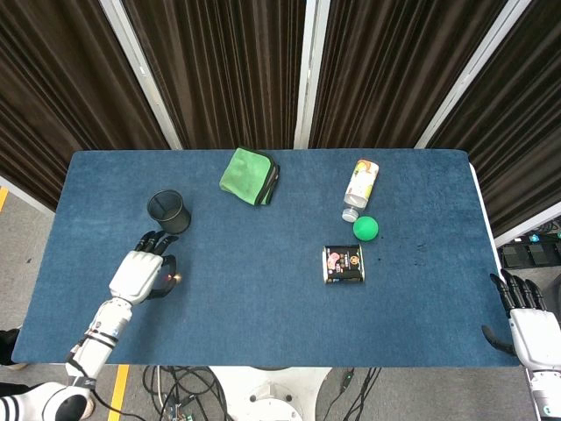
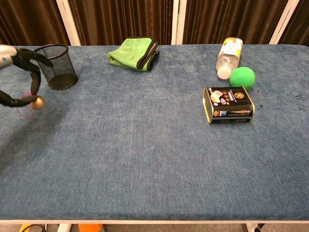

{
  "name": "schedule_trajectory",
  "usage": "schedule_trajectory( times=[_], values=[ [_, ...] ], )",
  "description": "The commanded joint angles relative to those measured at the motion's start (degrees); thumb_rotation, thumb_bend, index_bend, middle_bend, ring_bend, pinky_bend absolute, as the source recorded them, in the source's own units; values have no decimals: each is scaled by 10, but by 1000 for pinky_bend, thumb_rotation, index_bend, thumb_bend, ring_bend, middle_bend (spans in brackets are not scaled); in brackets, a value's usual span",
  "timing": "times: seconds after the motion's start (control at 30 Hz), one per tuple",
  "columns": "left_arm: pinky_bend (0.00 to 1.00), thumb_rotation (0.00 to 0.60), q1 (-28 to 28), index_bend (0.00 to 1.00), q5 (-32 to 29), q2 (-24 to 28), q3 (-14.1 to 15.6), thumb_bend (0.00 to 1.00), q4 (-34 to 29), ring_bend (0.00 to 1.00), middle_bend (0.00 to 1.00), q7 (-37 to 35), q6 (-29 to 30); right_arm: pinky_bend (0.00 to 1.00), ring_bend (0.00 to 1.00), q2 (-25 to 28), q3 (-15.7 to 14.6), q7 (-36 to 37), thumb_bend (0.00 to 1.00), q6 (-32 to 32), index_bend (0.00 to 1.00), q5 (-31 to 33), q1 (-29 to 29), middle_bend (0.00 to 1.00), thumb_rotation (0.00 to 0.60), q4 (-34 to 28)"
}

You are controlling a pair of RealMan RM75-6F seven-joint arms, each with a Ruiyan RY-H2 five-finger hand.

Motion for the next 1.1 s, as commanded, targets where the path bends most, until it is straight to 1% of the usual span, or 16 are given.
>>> schedule_trajectory(
  times=[0.03, 0.23, 0.43, 0.97, 1.03, 1.1],
  values=[
    [43, 600, -5, 710, 7, -45, 8, 443, 47, 3, 107, 0, -2, 0, 0, 1, 0, 0, 179, -1, 0, 0, 1, 0, 600, -2],
    [43, 600, -13, 710, -10, -80, 1, 442, 93, 3, 107, 7, -9, 0, 0, 1, 0, 1, 178, -1, 0, 2, -1, 0, 600, 0],
    [44, 600, -18, 710, -20, -91, -3, 443, 115, 3, 107, 7, -16, 0, 0, -2, -1, 6, 179, -4, 0, 3, 0, 0, 600, 7],
    [44, 600, -22, 706, -36, -108, -5, 443, 140, 3, 107, 13, -22, 0, 0, -7, -3, 19, 179, -2, 0, 2, -3, 0, 600, 24],
    [44, 600, -22, 697, -39, -108, -6, 442, 139, 3, 107, 10, -23, 0, 0, -8, -3, 19, 179, -2, 0, 2, -3, 0, 600, 24],
    [44, 600, -22, 651, -42, -106, -6, 430, 137, 3, 98, 9, -26, 0, 0, -8, -3, 19, 180, -2, 0, 2, -3, 0, 600, 24]
  ],
)
